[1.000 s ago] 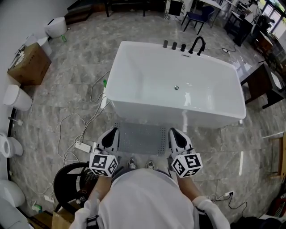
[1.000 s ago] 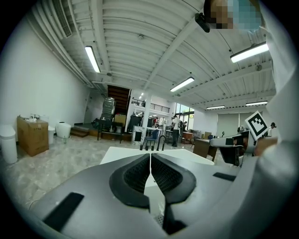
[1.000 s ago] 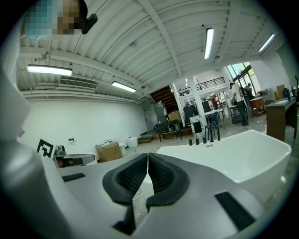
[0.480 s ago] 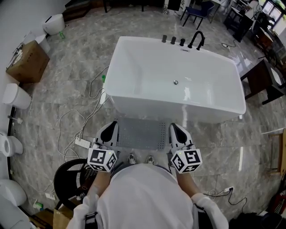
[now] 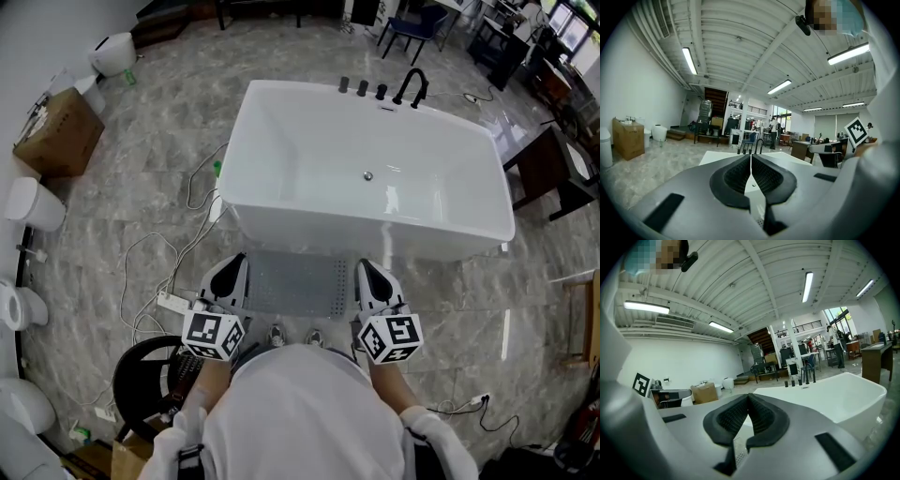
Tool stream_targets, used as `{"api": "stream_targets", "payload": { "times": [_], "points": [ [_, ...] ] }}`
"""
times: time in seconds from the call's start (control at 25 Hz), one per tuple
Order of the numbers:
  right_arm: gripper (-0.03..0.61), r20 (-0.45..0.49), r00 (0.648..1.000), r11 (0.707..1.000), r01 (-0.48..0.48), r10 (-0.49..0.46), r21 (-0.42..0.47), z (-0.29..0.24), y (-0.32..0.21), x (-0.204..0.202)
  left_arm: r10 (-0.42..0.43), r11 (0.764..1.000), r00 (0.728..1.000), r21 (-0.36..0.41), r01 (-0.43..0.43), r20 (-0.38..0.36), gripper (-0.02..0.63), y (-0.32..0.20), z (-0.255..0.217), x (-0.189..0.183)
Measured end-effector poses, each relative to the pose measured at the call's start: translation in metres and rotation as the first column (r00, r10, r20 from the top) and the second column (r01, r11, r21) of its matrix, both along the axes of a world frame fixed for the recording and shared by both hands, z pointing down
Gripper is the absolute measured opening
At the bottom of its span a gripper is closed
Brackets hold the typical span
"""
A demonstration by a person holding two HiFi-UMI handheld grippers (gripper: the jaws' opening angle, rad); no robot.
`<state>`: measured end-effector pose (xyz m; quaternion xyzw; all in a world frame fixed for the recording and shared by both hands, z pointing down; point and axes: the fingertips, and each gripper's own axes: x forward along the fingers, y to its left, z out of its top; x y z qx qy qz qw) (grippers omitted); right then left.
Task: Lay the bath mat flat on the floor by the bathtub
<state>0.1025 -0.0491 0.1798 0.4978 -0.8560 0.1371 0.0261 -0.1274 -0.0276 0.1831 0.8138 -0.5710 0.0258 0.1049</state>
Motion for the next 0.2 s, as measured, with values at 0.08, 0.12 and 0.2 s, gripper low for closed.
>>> {"api": "stream_targets", "payload": {
  "times": [0.08,0.12,0.2],
  "points": [
    [0.029,0.000,1.000,1.000,-0.001,0.001,-0.002,-0.0001,0.0014,0.0003,0.001,1.000,1.000,0.000,-0.001,0.000,0.035,0.0012,-0.0008,0.0005],
    [0.029,-0.001,1.000,1.000,-0.001,0.001,-0.002,-0.0005,0.0018,0.0006,0.002,1.000,1.000,0.000,-0.002,0.000,0.035,0.0017,-0.0013,0.0010],
    [0.029,-0.003,1.000,1.000,-0.001,0.001,-0.004,-0.0015,0.0023,0.0015,0.005,1.000,1.000,-0.001,-0.005,0.000,0.035,0.0023,-0.0023,0.0023]
  ]
}}
